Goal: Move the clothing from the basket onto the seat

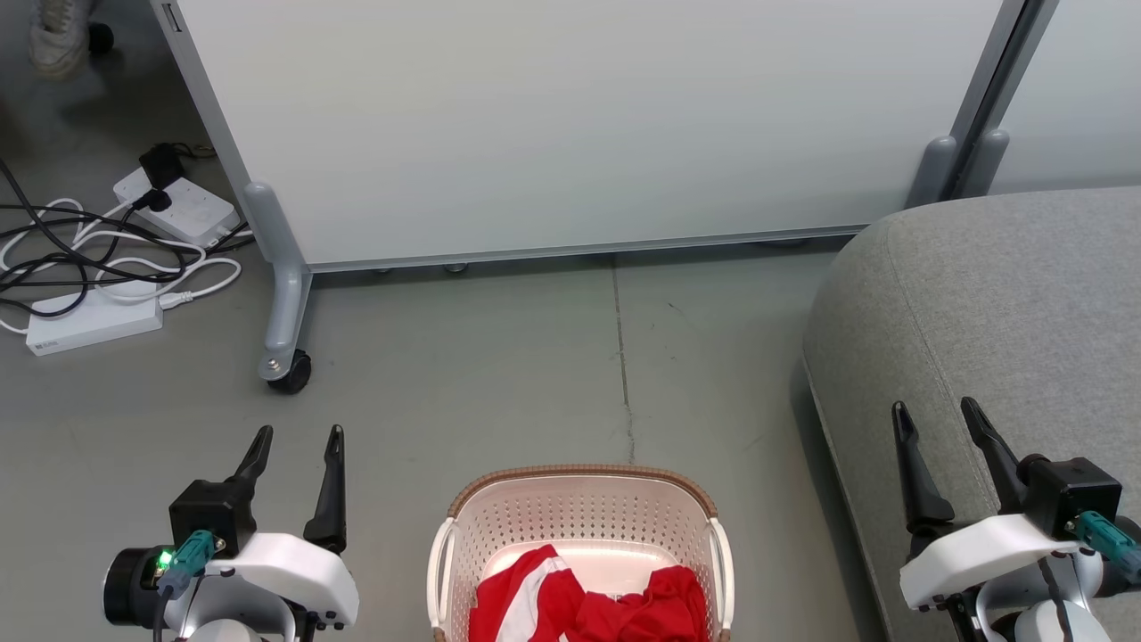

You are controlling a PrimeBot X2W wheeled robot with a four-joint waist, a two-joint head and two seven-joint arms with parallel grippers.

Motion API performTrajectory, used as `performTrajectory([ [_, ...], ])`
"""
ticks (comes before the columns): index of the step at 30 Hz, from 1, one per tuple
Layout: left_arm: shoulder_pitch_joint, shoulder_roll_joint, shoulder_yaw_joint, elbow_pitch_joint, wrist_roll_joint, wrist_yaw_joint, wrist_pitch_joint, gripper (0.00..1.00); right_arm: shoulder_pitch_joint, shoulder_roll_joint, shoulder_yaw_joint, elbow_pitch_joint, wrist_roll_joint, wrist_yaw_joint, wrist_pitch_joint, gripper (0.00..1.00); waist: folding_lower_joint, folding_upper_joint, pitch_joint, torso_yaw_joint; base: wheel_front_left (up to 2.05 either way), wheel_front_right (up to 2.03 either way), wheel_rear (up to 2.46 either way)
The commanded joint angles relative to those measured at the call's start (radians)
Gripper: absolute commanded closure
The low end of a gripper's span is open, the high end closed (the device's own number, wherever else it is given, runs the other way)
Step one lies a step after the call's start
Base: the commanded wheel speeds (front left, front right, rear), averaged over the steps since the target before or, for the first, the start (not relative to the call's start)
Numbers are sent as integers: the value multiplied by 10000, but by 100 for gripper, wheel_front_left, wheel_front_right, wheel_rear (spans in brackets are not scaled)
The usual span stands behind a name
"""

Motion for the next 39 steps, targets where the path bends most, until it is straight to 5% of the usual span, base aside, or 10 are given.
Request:
performTrajectory([
  [1,-45,91,6,23,-31,40,-36,0,-22,-36,-3,30,11,22,-35,0,0,0,7,5,0,0,0],
  [20,-856,-111,-592,8,172,-123,8,0,-659,-39,122,-337,-101,22,85,0,0,0,1228,-228,0,0,0],
  [28,-2088,-524,-1389,875,503,-636,40,0,-1591,-41,438,-965,-123,22,93,0,0,0,3234,-884,0,0,0],
  [39,-4211,-1153,-2670,3748,1015,-1728,323,0,-2952,-34,1002,-1548,177,22,-313,0,0,0,5899,-2124,0,0,0],
])
